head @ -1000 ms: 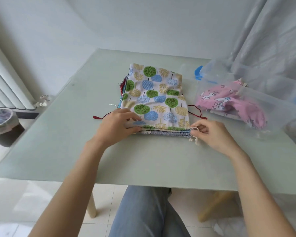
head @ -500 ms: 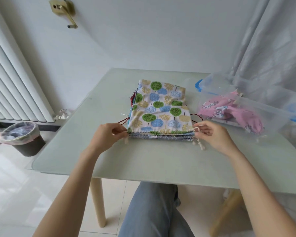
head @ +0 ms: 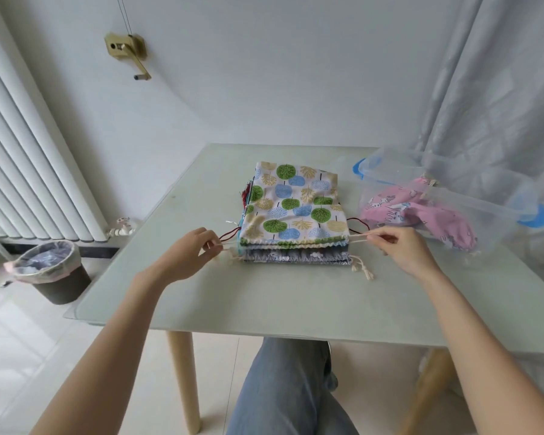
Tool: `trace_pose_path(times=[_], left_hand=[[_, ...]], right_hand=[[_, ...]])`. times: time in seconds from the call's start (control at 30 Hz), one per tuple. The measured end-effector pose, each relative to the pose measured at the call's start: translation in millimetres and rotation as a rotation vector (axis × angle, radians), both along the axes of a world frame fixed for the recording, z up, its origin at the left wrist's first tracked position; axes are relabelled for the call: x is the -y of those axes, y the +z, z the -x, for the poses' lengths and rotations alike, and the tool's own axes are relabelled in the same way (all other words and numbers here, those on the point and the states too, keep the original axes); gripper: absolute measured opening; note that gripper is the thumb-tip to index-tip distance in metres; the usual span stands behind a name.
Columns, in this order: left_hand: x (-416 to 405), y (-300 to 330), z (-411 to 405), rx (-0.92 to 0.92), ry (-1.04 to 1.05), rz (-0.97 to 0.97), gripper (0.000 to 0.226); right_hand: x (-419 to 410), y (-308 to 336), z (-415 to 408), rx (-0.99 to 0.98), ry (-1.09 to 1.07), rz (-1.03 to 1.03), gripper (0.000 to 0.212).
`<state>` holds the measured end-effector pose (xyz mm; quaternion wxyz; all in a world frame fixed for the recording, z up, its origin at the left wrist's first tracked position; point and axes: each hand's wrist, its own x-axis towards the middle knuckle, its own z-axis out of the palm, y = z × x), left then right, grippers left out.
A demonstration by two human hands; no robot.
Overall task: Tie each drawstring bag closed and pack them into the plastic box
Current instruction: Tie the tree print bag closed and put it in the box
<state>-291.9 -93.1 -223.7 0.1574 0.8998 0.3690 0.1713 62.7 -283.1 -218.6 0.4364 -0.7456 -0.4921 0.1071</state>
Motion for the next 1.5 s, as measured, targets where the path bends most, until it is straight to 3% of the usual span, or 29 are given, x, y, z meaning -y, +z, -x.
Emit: trace_pose_path(times=[0.13,0.2,0.3,0.4,0.53,0.67,0.83,0.9,0.97,1.03,1.13,1.23,1.33,1.5], left_hand=[[9.6,9.9,-6.1,0.611,0.033,0.426,0.011],[15.9,10.2,-16.5,0.821,0.101,0.517,0.008],[19.7,2.0,-30.7,0.943,0.196,0.623,0.005],[22.7,-5.6,-46.1,1.029,0.267,0.667,0.019],[23.6,-0.8,-70.0,1.392,0.259,0.814,0.032],[16.0,8.1,-83.3,1.733,0.194,1.042,0.043],[2.2,0.7,-76.6,2.004,0.088,1.184,0.036],[-1.9,-2.7,-72.0,1.941,0.152,1.187,0.036],[-3.3,-3.8,-71.2,1.688,0.255,1.043,0.036],[-2.2,-3.4,-75.0,1.285,0.271,0.723,0.037],[4.5,1.2,-82.5,0.819,0.16,0.372,0.037],[3.2,6.2,-69.4,0.624,0.257,0.153,0.037],[-13.2,0.8,-38.9,0.575,0.396,0.063,0.036],[-6.3,-6.1,-45.2,0.178,0.225,-0.129,0.029]], right_hand=[[-6.4,2.4,8.1,-0.113,-0.017,-0.033,0.016],[-11.6,3.8,15.9,-0.237,-0.064,-0.122,0.027],[-20.4,8.5,26.3,-0.482,-0.127,-0.256,0.034],[-31.1,14.8,33.8,-0.822,-0.058,-0.419,0.026],[-40.5,20.7,41.9,-1.162,0.156,-0.59,0.031],[-47.8,17.6,40.0,-1.336,0.121,-0.654,0.025],[-38.9,6.5,28.5,-1.498,0.086,-0.762,0.031],[-35.5,2.5,22.0,-1.543,0.099,-0.806,0.036],[-35.7,2.4,17.7,-1.482,0.086,-0.779,0.038],[-39.7,5.4,18.2,-1.25,0.078,-0.651,0.036],[-45.1,10.6,22.7,-0.71,0.07,-0.419,0.033],[-42.6,10.1,9.1,-0.385,-0.004,-0.31,0.033],[-31.7,3.5,-13.6,-0.283,-0.135,-0.307,0.033],[-29.9,-4.4,7.1,0.132,-0.055,-0.089,0.031]])
